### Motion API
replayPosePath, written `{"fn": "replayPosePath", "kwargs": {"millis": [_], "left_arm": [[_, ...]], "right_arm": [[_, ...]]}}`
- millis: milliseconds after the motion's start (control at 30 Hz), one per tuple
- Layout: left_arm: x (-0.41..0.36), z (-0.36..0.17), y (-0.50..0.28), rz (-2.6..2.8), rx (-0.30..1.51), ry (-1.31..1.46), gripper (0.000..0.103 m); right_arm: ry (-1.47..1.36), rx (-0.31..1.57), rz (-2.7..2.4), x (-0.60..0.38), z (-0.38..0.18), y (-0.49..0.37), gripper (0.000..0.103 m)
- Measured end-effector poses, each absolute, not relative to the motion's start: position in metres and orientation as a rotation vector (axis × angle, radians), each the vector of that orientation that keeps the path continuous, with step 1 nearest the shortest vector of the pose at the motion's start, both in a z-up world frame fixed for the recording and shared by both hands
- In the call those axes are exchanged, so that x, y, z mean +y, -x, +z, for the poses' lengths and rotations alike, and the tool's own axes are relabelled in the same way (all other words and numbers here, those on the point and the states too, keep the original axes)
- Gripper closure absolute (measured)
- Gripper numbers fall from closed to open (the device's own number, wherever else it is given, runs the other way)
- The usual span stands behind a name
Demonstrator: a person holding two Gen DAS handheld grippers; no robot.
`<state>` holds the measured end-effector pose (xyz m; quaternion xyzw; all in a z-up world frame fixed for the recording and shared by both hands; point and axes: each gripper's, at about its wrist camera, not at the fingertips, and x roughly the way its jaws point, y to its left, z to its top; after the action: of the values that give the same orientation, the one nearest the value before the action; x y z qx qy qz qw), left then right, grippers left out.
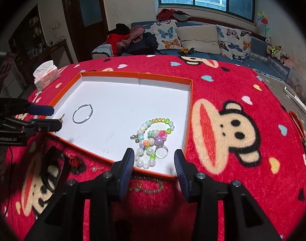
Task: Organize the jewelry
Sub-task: 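Grasp the black smartwatch with the left tool while the right tool withdraws from the tray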
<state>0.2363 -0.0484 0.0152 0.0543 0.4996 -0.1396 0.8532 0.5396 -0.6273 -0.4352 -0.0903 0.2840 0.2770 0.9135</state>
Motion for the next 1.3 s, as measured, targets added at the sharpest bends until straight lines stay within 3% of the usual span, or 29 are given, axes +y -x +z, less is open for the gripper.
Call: {"fn": "replayPosePath", "kwargs": {"millis": [500, 1300], "left_arm": [[-0.066, -0.012, -0.19, -0.172, 1.131, -0.033, 0.031], [-0.084, -0.016, -0.196, -0.081, 1.132, 0.011, 0.031]], "right_arm": [[0.189, 0.604, 0.647, -0.644, -0.45, -0.519, 0.055], [0.162, 0.617, 0.711, -0.651, -0.458, -0.524, 0.055]]}}
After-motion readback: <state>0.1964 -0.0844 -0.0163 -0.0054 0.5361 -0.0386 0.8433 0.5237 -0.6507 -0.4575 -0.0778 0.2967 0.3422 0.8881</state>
